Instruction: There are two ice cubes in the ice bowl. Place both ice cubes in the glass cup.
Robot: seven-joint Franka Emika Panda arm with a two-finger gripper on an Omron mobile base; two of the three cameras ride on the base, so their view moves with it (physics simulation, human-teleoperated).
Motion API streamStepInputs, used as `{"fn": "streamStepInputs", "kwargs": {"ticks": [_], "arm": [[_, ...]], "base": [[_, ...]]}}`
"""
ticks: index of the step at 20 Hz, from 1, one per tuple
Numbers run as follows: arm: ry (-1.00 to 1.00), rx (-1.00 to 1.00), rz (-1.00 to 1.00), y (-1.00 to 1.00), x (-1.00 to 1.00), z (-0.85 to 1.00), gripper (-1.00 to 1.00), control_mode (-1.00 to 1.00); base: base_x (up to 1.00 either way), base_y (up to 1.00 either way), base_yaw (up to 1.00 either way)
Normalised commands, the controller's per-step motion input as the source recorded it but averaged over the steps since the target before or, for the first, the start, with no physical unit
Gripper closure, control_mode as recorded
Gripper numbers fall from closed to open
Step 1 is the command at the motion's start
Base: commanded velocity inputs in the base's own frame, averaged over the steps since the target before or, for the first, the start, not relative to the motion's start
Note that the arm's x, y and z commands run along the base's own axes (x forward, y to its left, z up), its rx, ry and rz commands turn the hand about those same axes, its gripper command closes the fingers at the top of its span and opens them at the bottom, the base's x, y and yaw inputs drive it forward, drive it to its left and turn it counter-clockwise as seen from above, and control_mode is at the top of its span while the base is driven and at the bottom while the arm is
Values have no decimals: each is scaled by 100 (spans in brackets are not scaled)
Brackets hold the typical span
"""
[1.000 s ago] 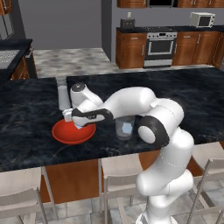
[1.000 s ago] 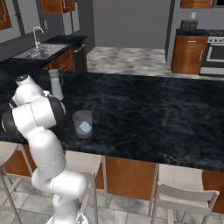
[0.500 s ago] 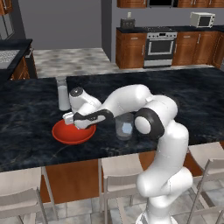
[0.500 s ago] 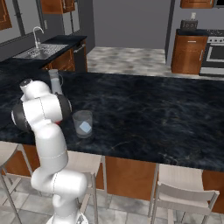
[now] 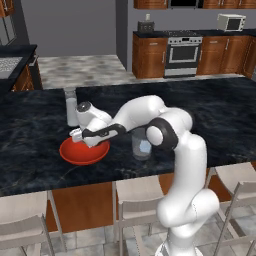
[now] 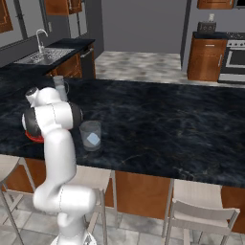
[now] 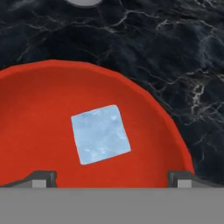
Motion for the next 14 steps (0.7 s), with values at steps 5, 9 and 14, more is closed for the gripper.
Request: {"fn": "streamStepInputs", "kwargs": {"ticks": [5,9,14], "arm": [[6,-3,0,17,29,-27,-100,-100],[1,-1,0,0,19,-33,-100,-100],[0,0,0,-3,5,-27,-100,-100]], "base": [[0,0,0],[0,0,0],[0,0,0]]}}
